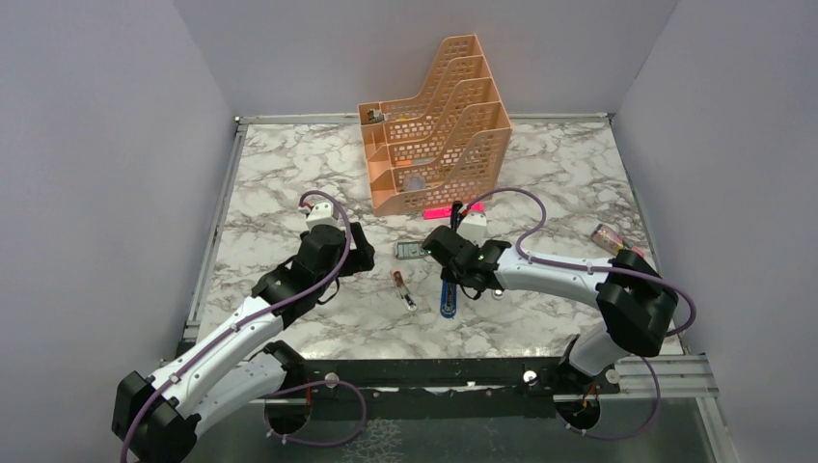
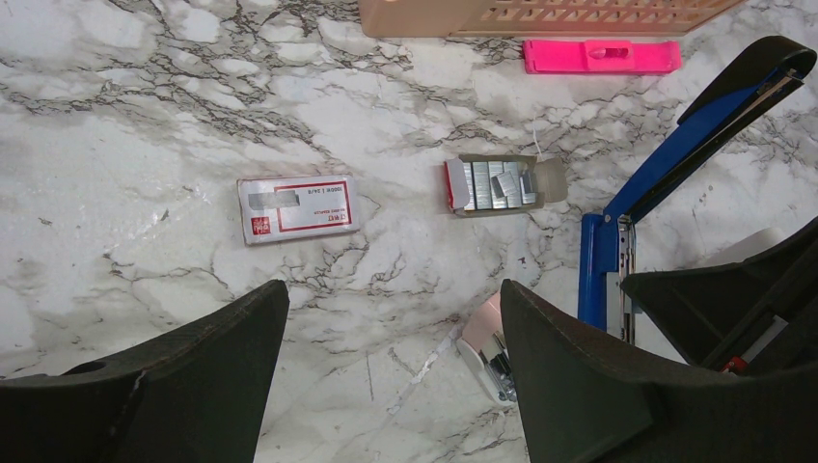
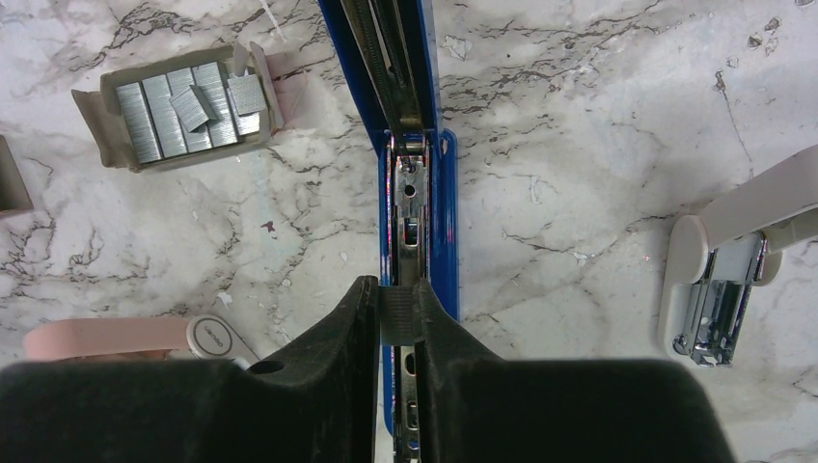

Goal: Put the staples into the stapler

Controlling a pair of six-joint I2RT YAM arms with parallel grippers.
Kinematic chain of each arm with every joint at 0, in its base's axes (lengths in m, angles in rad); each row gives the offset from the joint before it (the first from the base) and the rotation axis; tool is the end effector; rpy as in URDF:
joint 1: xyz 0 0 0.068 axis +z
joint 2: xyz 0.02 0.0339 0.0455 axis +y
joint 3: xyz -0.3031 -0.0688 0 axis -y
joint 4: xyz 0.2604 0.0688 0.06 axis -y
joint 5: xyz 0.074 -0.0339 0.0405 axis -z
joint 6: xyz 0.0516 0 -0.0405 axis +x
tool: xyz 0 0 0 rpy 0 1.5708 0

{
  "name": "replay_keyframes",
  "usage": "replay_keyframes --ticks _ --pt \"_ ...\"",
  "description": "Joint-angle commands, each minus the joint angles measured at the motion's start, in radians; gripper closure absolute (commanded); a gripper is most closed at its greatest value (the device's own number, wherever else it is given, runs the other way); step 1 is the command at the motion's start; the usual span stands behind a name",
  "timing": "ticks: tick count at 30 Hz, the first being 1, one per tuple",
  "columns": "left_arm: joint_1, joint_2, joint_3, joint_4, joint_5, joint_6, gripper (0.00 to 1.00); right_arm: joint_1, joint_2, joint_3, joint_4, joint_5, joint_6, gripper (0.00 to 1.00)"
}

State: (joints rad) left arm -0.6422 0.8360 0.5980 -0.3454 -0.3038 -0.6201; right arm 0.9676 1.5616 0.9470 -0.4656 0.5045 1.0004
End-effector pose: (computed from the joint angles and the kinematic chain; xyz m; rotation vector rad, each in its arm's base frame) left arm 0.1589 -0.0996 0.2674 -0.1530 2.1475 -0.4162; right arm 0.2025 0.2500 0.2103 0.1986 2.4518 0.1614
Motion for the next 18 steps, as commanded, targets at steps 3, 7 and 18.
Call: replay_keyframes --ticks 3,7,18 --pt "0.006 -0.004 -0.007 0.019 -0.001 0.006 0.18 0.006 0.011 0.013 -0.020 0.021 0.003 0.82" --pt "0.006 -0.002 -0.004 0.019 -0.003 0.006 0.18 0.006 0.003 0.015 -0.027 0.026 0.002 0.82" --pt "0.006 0.001 -0.005 0.019 -0.002 0.007 0.18 0.006 0.008 0.014 -0.023 0.023 -0.003 0.82"
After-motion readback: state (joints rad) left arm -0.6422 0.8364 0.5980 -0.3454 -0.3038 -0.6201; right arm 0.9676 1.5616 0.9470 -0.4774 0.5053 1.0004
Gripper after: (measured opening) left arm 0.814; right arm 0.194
